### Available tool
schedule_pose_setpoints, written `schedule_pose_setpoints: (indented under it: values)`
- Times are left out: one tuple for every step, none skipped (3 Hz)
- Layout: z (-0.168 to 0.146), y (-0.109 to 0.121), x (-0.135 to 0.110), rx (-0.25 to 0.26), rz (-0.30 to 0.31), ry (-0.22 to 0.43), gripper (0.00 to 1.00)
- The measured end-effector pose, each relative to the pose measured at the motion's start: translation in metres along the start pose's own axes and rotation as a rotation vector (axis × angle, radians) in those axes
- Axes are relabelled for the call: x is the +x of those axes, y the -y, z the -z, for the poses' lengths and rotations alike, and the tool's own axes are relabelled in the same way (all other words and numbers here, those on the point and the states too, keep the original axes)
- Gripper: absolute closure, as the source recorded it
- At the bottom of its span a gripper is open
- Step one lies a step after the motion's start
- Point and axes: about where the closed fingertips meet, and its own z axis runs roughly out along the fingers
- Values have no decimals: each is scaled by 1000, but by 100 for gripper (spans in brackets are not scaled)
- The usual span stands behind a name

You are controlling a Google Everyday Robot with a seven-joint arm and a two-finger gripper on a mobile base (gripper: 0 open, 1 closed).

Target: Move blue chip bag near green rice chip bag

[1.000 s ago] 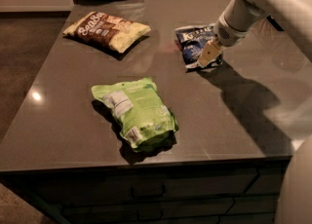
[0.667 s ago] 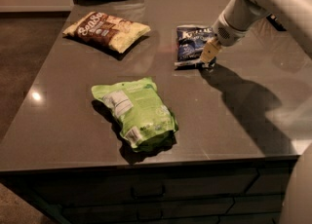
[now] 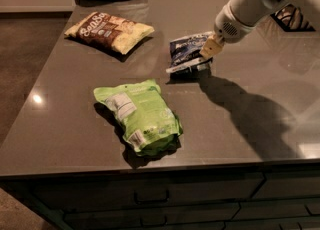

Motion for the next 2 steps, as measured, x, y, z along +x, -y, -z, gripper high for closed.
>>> schedule_pose_setpoints:
  values:
    - [21,-38,-10,-50,65,49,100]
    - [33,-75,-15,-109,101,77,100]
